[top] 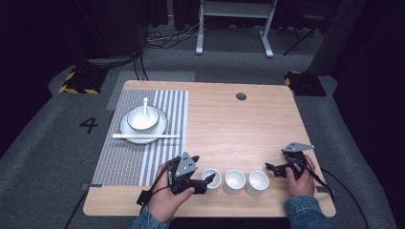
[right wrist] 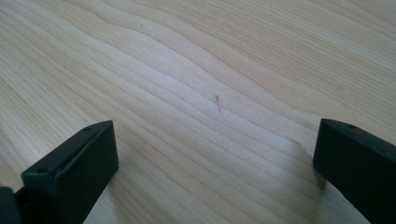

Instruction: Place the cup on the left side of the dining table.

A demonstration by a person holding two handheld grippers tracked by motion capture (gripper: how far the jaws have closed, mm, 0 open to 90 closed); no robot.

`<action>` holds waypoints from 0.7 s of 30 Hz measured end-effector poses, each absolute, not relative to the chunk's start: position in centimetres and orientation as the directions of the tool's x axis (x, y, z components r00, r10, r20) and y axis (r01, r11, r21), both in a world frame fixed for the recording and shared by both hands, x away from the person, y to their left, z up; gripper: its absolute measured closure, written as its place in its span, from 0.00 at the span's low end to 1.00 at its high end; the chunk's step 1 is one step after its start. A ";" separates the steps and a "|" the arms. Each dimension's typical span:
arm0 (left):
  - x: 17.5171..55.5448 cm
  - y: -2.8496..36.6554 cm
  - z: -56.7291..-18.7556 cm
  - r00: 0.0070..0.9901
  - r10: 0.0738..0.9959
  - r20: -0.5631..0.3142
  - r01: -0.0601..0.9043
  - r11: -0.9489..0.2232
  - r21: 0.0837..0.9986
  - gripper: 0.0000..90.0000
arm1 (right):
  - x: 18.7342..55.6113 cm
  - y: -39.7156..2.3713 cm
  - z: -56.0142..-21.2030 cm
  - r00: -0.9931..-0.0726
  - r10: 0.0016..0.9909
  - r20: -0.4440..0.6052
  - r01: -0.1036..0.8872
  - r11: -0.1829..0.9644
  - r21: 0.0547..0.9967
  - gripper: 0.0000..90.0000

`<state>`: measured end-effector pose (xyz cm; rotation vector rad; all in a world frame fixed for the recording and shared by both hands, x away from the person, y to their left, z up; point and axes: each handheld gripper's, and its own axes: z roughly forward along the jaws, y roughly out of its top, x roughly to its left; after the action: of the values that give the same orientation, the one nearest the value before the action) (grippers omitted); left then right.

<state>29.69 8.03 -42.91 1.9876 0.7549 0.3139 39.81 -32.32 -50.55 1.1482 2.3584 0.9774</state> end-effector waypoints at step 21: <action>29.6 5.9 -45.1 0.784 0.611 -0.111 0.433 -0.409 0.803 0.20 | 39.8 -32.3 -50.5 -0.615 0.788 -0.005 0.554 0.437 0.709 0.00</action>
<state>29.59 5.90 -45.10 2.0663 0.7765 0.2491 39.81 -32.32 -50.55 1.1480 2.3584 0.9771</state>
